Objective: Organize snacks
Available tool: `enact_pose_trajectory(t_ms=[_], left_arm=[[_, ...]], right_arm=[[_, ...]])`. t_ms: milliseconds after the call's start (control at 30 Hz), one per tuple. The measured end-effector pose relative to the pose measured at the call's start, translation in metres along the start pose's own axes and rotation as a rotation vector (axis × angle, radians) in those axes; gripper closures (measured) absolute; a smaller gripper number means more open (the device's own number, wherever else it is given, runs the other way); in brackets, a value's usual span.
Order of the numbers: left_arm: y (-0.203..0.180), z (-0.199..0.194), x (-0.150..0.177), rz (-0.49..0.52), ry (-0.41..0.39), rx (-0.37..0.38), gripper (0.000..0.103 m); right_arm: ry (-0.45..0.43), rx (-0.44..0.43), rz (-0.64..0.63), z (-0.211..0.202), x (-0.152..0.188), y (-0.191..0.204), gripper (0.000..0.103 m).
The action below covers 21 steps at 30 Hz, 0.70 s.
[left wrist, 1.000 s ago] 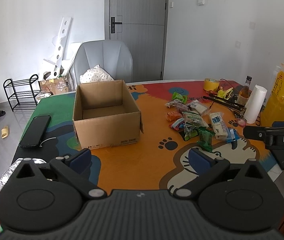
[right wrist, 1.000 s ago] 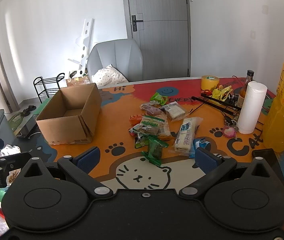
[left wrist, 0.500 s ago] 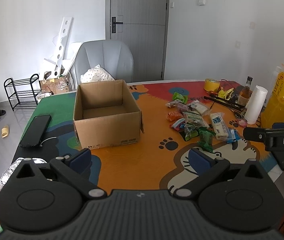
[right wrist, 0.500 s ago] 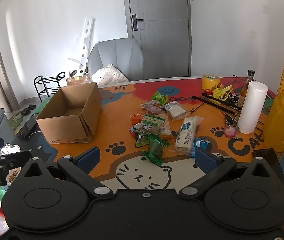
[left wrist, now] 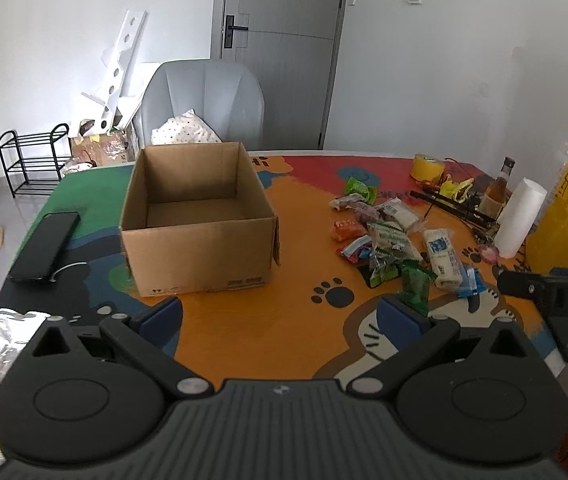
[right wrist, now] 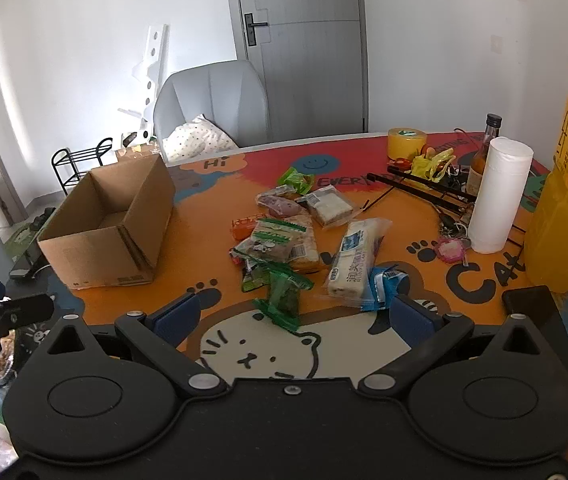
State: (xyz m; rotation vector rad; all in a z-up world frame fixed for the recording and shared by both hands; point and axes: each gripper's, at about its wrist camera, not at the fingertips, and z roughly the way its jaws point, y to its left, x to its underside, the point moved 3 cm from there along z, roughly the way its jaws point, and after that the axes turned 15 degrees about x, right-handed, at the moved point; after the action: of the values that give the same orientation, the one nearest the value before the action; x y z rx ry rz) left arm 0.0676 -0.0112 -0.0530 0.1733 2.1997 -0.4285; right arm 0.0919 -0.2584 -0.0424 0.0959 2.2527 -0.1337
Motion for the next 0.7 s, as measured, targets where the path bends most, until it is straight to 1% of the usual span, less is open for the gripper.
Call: enact_pose_trajectory(t_ms=[133,300,467,600,700], left_arm=[[0.001,0.012,-0.007,0.004,0.008,0.014,0.0],[-0.004,0.03,-0.015,0.016,0.007,0.06,0.001],[-0.009,0.051,-0.02,0.019,0.016,0.095,0.002],[-0.012,0.068,-0.022,0.024,0.039,0.107,0.002],[-0.014,0.082,-0.023,0.005,0.055,0.154,0.002]], right_arm=[[-0.013,0.026,0.001,0.007,-0.001,-0.005,0.0],[-0.009,0.05,0.02,0.024,-0.003,-0.017,0.0],[0.018,0.033,0.081,0.042,-0.003,-0.03,0.0],[0.043,0.008,0.115,0.055,-0.001,-0.038,0.0],[0.051,0.014,0.12,0.065,0.001,-0.043,0.0]])
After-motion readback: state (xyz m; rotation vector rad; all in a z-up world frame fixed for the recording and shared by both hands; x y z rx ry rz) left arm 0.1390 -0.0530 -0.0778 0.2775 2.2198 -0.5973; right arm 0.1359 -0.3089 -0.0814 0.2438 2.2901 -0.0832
